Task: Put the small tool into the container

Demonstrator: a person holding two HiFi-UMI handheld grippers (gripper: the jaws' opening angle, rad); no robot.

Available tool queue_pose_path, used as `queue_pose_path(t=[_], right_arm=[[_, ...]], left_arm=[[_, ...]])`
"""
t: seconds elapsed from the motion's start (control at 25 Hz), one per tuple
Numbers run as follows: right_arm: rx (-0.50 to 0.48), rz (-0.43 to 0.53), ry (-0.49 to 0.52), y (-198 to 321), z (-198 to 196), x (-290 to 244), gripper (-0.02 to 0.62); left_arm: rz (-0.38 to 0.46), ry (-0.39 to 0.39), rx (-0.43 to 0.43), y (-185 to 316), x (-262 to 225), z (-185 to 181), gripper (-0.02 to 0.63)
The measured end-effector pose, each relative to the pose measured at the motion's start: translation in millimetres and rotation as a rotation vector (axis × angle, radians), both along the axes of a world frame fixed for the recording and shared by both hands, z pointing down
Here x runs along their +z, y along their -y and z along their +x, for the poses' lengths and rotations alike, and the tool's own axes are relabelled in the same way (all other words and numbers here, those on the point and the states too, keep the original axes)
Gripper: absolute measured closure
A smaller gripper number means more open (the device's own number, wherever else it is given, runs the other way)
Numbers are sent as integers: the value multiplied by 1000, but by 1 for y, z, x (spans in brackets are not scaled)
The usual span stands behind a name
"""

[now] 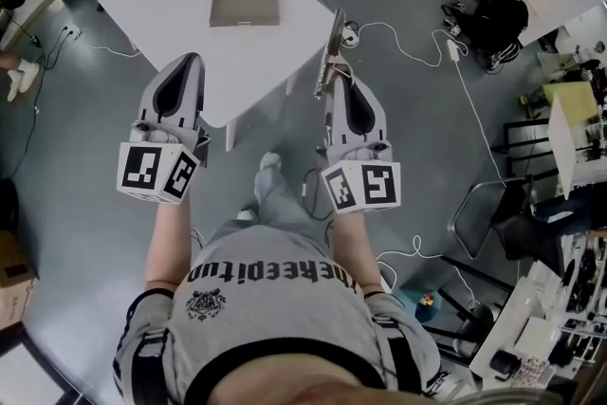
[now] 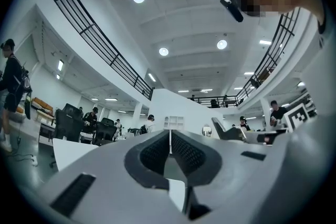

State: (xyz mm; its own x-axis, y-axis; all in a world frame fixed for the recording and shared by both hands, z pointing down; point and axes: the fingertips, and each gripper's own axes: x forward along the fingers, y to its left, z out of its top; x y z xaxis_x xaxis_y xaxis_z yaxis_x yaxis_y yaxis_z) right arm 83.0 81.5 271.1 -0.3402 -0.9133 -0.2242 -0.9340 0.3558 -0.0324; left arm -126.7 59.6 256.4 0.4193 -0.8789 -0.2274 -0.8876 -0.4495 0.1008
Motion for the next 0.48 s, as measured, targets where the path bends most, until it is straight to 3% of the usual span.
queue_pose_path(t=[0.48], right_arm=[[-33, 18, -1, 99, 5, 0, 580]], left_arm=[[42, 14, -10, 92, -4, 9, 594]])
